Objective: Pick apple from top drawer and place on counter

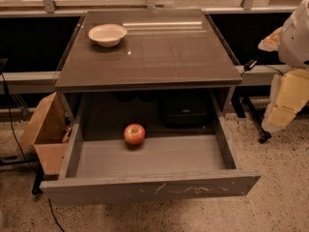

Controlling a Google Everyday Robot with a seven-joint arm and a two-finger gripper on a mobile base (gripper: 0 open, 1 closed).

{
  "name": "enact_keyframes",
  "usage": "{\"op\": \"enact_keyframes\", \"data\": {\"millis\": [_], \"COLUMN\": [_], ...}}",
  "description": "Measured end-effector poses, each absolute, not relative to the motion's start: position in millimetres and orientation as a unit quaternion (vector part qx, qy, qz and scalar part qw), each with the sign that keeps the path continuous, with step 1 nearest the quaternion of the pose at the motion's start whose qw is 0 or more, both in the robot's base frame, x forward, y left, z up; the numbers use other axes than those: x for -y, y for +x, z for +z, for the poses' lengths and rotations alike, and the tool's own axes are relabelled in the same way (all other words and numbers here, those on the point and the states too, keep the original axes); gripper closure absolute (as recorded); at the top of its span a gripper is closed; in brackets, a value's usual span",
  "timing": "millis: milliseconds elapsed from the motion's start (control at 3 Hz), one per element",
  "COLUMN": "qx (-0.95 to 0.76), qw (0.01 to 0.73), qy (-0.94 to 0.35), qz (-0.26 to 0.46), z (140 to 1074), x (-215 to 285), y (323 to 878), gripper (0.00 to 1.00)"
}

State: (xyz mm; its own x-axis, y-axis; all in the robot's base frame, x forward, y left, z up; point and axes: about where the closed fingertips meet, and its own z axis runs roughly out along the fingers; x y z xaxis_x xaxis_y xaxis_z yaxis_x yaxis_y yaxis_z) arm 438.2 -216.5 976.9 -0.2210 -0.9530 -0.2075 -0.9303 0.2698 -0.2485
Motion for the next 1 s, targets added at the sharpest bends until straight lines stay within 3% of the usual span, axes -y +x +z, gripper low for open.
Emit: {"op": "enact_keyframes", "data": {"millis": [333,1000], "qx": [-0.781,-0.816], "qw": [0.16,0.215], "qy": [-0.603,-0.535], "qz": [-0.035,0.04], "z": [976.8,918.2], "x": [216.4,175.9], "y": [438.3,459.6], "gripper": [0.0,0.0]}}
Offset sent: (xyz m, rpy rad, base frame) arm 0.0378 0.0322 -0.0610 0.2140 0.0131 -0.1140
